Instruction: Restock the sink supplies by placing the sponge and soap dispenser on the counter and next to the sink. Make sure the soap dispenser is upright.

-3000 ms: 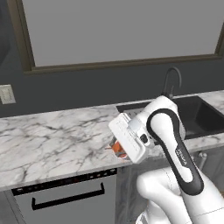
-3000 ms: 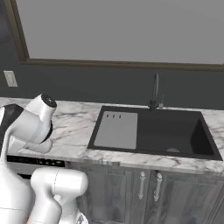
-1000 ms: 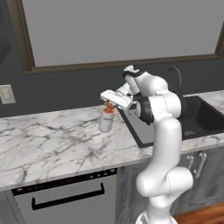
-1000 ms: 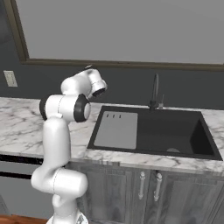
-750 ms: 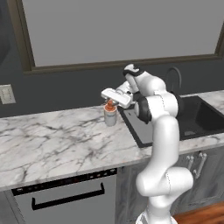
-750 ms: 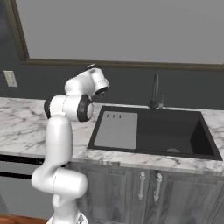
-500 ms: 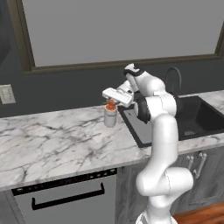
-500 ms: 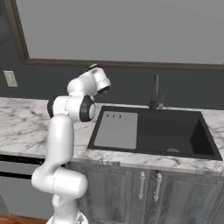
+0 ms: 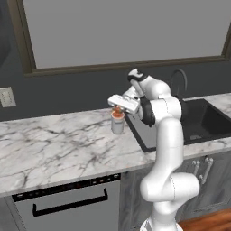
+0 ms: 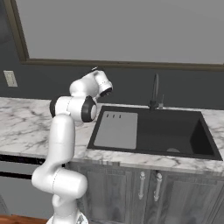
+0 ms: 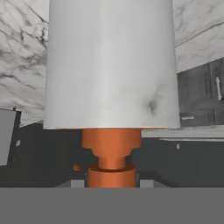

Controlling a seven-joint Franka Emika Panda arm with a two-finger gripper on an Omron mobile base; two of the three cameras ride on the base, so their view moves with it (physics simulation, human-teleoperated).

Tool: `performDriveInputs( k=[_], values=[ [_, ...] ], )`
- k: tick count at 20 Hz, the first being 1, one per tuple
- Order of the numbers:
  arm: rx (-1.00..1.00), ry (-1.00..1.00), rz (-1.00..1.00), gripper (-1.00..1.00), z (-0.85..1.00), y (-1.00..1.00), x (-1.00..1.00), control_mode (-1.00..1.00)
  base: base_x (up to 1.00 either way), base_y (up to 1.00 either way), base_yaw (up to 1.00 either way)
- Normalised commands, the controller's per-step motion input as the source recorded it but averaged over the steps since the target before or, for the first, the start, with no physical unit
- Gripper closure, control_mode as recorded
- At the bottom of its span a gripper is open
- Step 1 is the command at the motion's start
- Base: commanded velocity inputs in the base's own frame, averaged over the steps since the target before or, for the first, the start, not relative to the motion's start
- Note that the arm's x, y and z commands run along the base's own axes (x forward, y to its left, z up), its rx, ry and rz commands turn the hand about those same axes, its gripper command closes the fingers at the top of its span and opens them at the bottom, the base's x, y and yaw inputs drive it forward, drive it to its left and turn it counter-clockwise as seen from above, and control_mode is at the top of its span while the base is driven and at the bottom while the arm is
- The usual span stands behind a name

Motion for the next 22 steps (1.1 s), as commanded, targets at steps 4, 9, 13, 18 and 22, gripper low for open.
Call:
performDriveInputs(
  k=[4, 9, 13, 18, 22],
  values=[
    [-0.02, -0.07, 0.0, 1.0, -0.26, -0.12, 0.0, -1.0, 0.0, 0.0, 0.0],
    [-0.02, -0.06, 0.0, 1.0, -0.22, -0.14, 0.0, -1.0, 0.0, 0.0, 0.0],
    [-0.01, -0.1, 0.0, 1.0, -0.04, -0.12, 0.0, -1.0, 0.0, 0.0, 0.0],
    [-0.01, -0.09, -0.02, 1.0, -0.06, -0.03, 0.0, -1.0, 0.0, 0.0, 0.0],
    [-0.02, -0.05, -0.05, 1.0, 0.02, 0.0, -0.01, -1.0, 0.0, 0.0, 0.0]
  ],
)
